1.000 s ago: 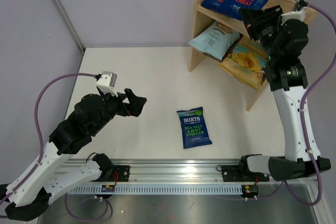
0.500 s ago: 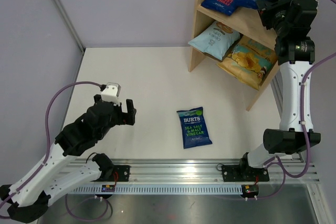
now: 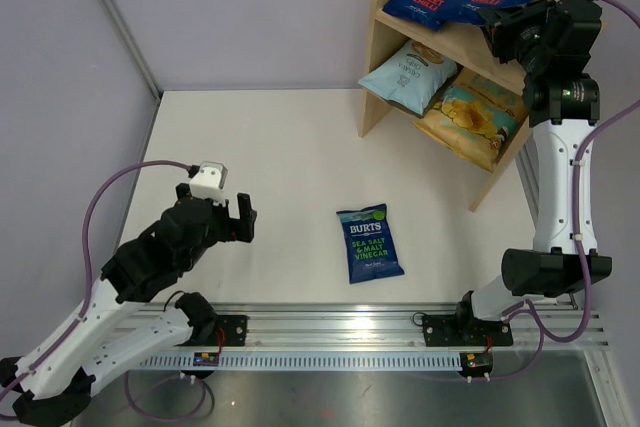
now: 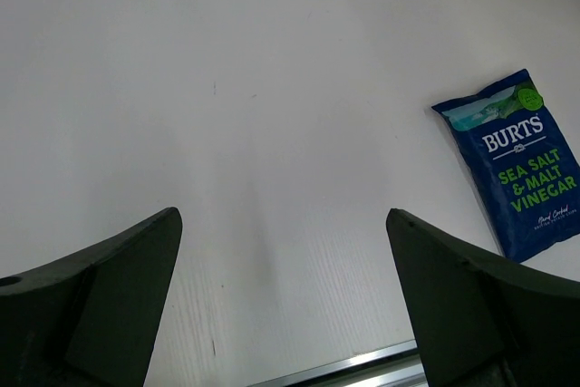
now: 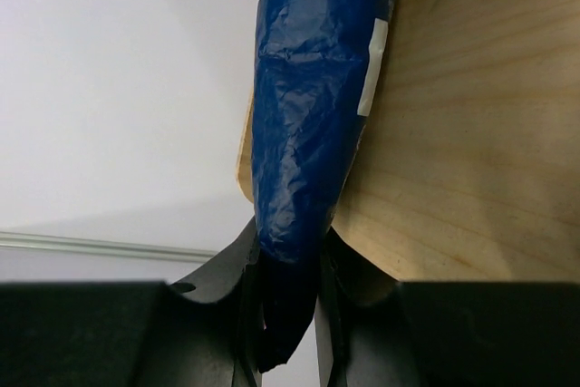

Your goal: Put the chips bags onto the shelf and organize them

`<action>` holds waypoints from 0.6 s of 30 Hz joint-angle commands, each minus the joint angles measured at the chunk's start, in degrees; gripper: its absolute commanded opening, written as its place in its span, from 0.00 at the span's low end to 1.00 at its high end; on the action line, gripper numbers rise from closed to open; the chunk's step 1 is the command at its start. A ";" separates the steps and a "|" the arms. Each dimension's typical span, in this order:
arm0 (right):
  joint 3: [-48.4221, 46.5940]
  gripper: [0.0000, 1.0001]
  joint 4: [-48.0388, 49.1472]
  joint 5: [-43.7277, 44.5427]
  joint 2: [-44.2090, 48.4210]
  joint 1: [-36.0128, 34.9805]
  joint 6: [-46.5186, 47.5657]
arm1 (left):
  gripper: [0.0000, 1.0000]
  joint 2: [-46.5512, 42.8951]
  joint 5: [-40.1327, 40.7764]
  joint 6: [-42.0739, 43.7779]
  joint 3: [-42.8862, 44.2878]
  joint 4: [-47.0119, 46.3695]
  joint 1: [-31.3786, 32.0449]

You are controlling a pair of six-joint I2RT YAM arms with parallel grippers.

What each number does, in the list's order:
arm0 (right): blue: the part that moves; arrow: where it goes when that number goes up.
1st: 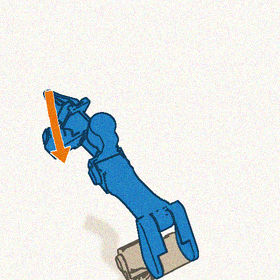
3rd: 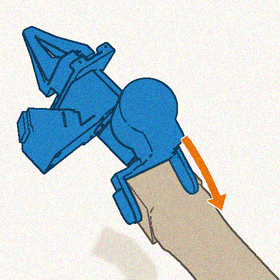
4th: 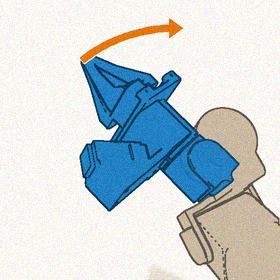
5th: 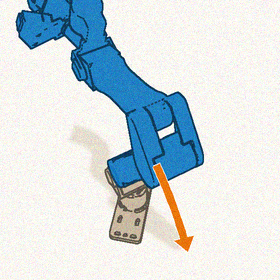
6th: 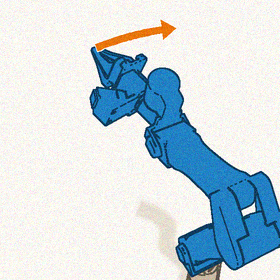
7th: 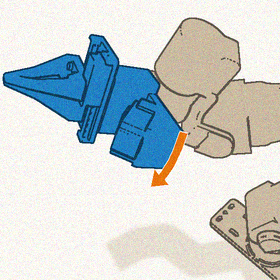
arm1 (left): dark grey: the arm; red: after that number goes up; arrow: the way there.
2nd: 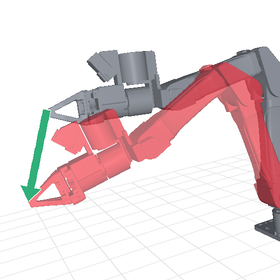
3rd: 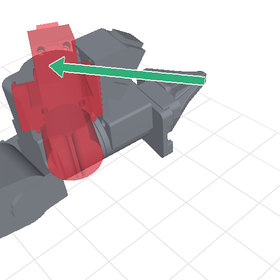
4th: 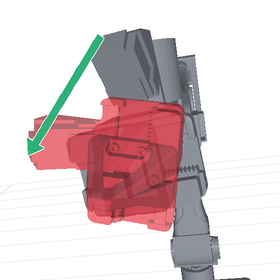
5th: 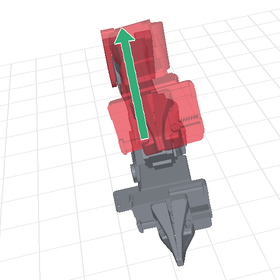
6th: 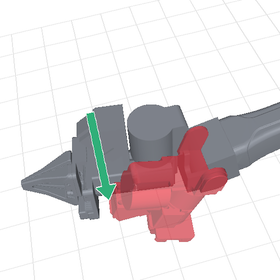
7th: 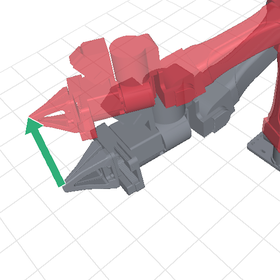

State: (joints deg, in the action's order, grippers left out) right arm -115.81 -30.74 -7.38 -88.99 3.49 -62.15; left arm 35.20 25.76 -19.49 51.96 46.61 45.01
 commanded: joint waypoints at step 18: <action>-2.13 0.32 -6.69 -0.89 -0.13 1.96 -1.93 | 0.99 -2.59 -1.24 1.29 -0.64 -3.19 -0.01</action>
State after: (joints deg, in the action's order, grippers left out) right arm -114.43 -35.05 -9.50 -88.92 4.69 -65.17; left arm 33.39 25.45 -19.25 51.29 46.52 45.01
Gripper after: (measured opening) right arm 0.319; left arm 0.988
